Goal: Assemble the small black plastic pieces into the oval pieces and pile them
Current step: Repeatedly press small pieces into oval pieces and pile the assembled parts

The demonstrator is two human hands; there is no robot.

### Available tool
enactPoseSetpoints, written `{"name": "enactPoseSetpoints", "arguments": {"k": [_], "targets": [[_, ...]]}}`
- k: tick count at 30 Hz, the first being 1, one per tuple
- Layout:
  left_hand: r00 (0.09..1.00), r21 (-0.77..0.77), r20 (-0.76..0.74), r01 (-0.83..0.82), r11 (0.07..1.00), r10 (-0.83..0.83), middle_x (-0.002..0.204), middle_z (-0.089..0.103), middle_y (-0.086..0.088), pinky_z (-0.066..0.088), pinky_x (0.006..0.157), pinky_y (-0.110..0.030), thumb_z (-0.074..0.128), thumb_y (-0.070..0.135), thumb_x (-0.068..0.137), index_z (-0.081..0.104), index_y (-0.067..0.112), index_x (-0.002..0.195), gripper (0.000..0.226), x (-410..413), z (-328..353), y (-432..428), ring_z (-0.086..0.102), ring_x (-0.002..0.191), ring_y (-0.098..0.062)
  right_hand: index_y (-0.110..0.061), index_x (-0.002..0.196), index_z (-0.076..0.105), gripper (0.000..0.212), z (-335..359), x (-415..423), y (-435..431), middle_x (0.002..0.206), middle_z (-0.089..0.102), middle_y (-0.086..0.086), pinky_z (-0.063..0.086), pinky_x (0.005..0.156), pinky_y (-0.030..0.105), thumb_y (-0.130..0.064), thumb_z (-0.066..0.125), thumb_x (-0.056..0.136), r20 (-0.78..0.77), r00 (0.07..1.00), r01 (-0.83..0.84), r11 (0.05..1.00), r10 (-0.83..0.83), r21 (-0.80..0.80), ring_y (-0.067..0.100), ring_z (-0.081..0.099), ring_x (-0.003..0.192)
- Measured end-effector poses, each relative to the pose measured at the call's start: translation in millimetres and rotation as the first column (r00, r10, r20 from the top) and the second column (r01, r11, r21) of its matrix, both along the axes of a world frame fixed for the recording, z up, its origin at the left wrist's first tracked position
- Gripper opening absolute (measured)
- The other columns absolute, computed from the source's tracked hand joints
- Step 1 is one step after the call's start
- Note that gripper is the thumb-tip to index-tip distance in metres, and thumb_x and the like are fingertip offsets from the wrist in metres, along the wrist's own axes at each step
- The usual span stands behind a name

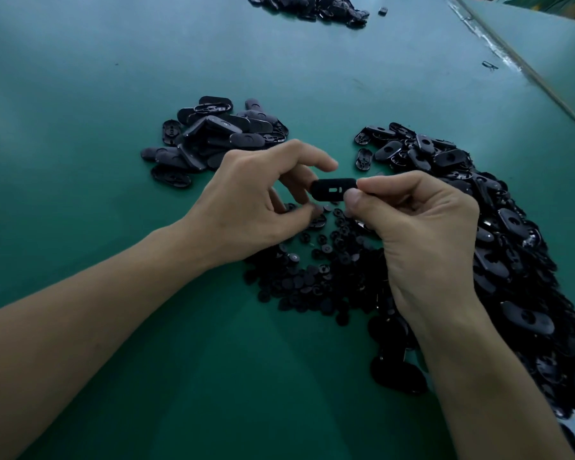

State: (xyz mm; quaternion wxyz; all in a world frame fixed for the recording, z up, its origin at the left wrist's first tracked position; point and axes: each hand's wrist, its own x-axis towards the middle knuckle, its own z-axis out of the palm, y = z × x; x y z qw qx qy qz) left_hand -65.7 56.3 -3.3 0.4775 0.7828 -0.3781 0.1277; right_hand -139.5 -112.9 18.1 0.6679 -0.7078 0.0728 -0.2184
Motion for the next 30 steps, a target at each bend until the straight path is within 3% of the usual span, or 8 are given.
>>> {"name": "enactPoseSetpoints", "arguments": {"k": [3, 7, 10, 13, 17, 24, 27, 30], "targets": [[1.0, 0.0, -0.008, -0.013, 1.0, 0.013, 0.09, 0.071, 0.006, 0.057, 0.062, -0.021, 0.078, 0.022, 0.084, 0.069, 0.017, 0.117, 0.034, -1, 1, 0, 0.07, 0.084, -0.008, -0.016, 0.074, 0.075, 0.022, 1, -1, 1, 0.071, 0.074, -0.001, 0.055, 0.072, 0.021, 0.004, 0.082, 0.076, 0.008, 1.0, -0.018, 1.0, 0.018, -0.011, 0.012, 0.071, 0.069], [0.998, 0.034, 0.029, -0.056, 0.998, 0.055, 0.088, 0.067, 0.008, 0.051, 0.064, -0.014, 0.074, 0.018, 0.09, 0.071, 0.016, 0.119, 0.028, 1, 1, -1, 0.064, 0.081, 0.0, -0.016, 0.076, 0.075, 0.02, 1, -1, 2, 0.072, 0.074, -0.001, 0.055, 0.072, 0.02, 0.003, 0.082, 0.077, 0.012, 1.0, -0.016, 1.0, 0.016, -0.017, 0.012, 0.071, 0.07], [0.998, 0.074, 0.06, -0.032, 0.997, 0.028, 0.088, 0.066, 0.009, 0.052, 0.066, -0.02, 0.071, 0.017, 0.092, 0.073, 0.016, 0.119, 0.027, 2, 0, -1, 0.062, 0.078, -0.003, -0.015, 0.079, 0.076, 0.016, 1, -2, 4, 0.074, 0.075, 0.0, 0.055, 0.072, 0.019, -0.001, 0.083, 0.077, 0.028, 1.0, -0.008, 1.0, 0.008, -0.011, 0.012, 0.071, 0.07], [0.997, 0.072, 0.068, -0.04, 0.997, 0.035, 0.09, 0.07, 0.007, 0.054, 0.066, -0.029, 0.07, 0.016, 0.093, 0.074, 0.016, 0.111, 0.019, 4, -1, -2, 0.064, 0.079, -0.007, -0.017, 0.083, 0.077, 0.013, 2, -2, 5, 0.076, 0.077, 0.0, 0.056, 0.07, 0.019, -0.006, 0.083, 0.078, 0.028, 1.0, -0.004, 1.0, 0.004, 0.009, 0.012, 0.072, 0.069], [0.995, -0.01, 0.029, -0.092, 0.996, 0.093, 0.085, 0.066, 0.013, 0.054, 0.065, -0.023, 0.07, 0.013, 0.092, 0.07, 0.012, 0.099, 0.007, 5, -3, -3, 0.062, 0.08, 0.003, -0.02, 0.088, 0.077, 0.012, 2, -1, 4, 0.076, 0.077, 0.0, 0.058, 0.069, 0.023, -0.009, 0.079, 0.084, 0.0, 0.999, 0.034, 0.999, -0.034, -0.029, 0.017, 0.073, 0.071], [0.995, -0.009, 0.071, -0.063, 0.998, 0.064, 0.083, 0.07, -0.001, 0.053, 0.062, -0.031, 0.075, 0.022, 0.09, 0.069, 0.007, 0.084, 0.017, 5, -4, -2, 0.065, 0.078, -0.009, -0.02, 0.09, 0.076, 0.018, 0, -2, 10, 0.079, 0.077, -0.001, 0.059, 0.069, 0.024, -0.003, 0.077, 0.085, 0.003, 0.997, -0.076, 0.994, 0.076, -0.082, 0.018, 0.074, 0.072], [0.997, -0.02, 0.044, -0.061, 0.998, 0.062, 0.081, 0.069, 0.008, 0.052, 0.062, -0.027, 0.077, 0.014, 0.087, 0.069, 0.008, 0.093, 0.012, 4, -4, -2, 0.065, 0.075, -0.005, -0.021, 0.09, 0.076, 0.021, -1, -1, 10, 0.08, 0.077, -0.002, 0.058, 0.07, 0.022, -0.001, 0.075, 0.086, 0.006, 0.995, -0.096, 0.991, 0.097, -0.09, 0.013, 0.073, 0.072], [0.997, 0.005, 0.049, -0.061, 0.998, 0.06, 0.085, 0.068, 0.009, 0.051, 0.065, -0.022, 0.076, 0.013, 0.088, 0.066, 0.014, 0.118, 0.031, 4, -5, -1, 0.065, 0.079, -0.006, -0.02, 0.091, 0.075, 0.019, -2, -1, 9, 0.083, 0.077, 0.001, 0.058, 0.072, 0.023, -0.001, 0.075, 0.087, 0.011, 0.996, -0.09, 0.993, 0.091, -0.077, 0.016, 0.075, 0.077]]}}
